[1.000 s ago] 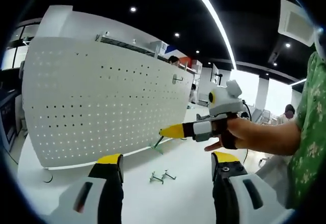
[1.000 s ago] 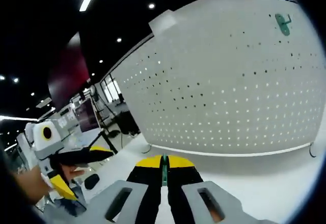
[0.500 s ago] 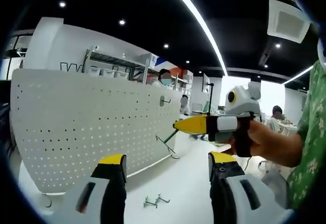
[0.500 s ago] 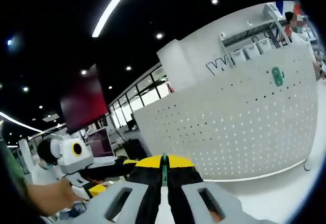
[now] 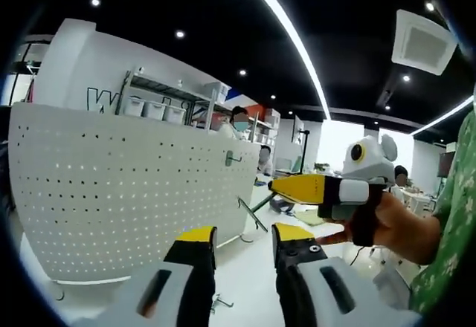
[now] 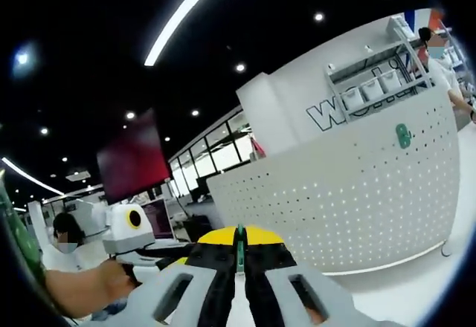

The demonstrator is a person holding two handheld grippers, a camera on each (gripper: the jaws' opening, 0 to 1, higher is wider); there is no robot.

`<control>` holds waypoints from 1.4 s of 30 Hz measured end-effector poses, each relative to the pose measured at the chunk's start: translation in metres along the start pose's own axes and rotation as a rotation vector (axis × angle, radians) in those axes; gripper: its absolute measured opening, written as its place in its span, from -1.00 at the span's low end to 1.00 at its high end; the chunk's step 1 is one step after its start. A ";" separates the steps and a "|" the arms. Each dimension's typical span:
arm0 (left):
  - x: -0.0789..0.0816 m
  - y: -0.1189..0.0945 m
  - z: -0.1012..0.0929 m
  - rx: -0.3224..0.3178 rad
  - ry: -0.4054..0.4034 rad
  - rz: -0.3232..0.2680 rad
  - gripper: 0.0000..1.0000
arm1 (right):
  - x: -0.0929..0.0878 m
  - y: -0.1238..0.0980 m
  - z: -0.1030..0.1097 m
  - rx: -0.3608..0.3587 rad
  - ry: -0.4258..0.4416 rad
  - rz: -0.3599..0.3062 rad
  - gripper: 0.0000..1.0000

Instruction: Insert the hook assembly into the mounting plate slot until the hook locks in place.

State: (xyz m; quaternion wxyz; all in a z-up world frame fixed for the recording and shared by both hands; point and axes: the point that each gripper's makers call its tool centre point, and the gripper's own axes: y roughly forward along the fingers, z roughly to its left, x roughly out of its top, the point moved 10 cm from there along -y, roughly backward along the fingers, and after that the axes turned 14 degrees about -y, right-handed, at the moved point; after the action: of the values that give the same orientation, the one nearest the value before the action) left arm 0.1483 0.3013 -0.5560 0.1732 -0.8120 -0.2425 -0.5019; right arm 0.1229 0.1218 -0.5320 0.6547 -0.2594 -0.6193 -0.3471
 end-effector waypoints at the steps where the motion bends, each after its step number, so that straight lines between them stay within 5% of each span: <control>1: 0.000 0.000 -0.001 -0.003 0.001 0.003 -0.49 | 0.000 0.000 0.000 -0.001 -0.001 -0.003 -0.99; 18: -0.001 0.001 -0.006 -0.031 -0.012 0.021 -0.89 | 0.000 0.001 0.007 0.019 -0.020 -0.005 -0.99; 42: 0.002 -0.002 -0.014 -0.003 0.102 0.000 -0.93 | -0.002 -0.009 0.016 0.016 -0.097 0.035 -0.99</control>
State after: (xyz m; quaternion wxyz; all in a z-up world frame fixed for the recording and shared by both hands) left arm 0.1382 0.2959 -0.5484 0.1842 -0.7854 -0.2329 -0.5430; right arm 0.1063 0.1289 -0.5337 0.6320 -0.2815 -0.6483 -0.3178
